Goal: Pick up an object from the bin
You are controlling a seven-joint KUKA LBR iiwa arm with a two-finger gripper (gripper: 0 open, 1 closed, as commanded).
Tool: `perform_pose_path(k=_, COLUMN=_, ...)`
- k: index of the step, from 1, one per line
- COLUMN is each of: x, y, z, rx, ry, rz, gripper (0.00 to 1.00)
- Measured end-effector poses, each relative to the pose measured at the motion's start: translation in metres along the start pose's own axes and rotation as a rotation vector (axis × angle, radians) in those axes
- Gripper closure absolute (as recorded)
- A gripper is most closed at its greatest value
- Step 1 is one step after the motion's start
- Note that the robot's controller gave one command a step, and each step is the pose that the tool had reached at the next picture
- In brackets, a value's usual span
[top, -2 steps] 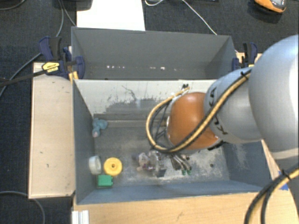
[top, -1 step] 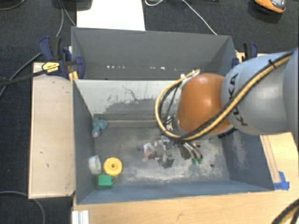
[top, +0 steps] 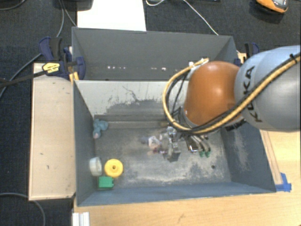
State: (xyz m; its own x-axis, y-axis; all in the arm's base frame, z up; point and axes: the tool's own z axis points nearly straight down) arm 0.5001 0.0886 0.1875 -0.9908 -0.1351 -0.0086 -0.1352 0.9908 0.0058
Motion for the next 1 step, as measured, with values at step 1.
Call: perform_pose_path(k=1, x=0.0140, y=0.0019, z=-0.0461, rx=0.000, ry=0.008, rz=-0.017, gripper=1.00)
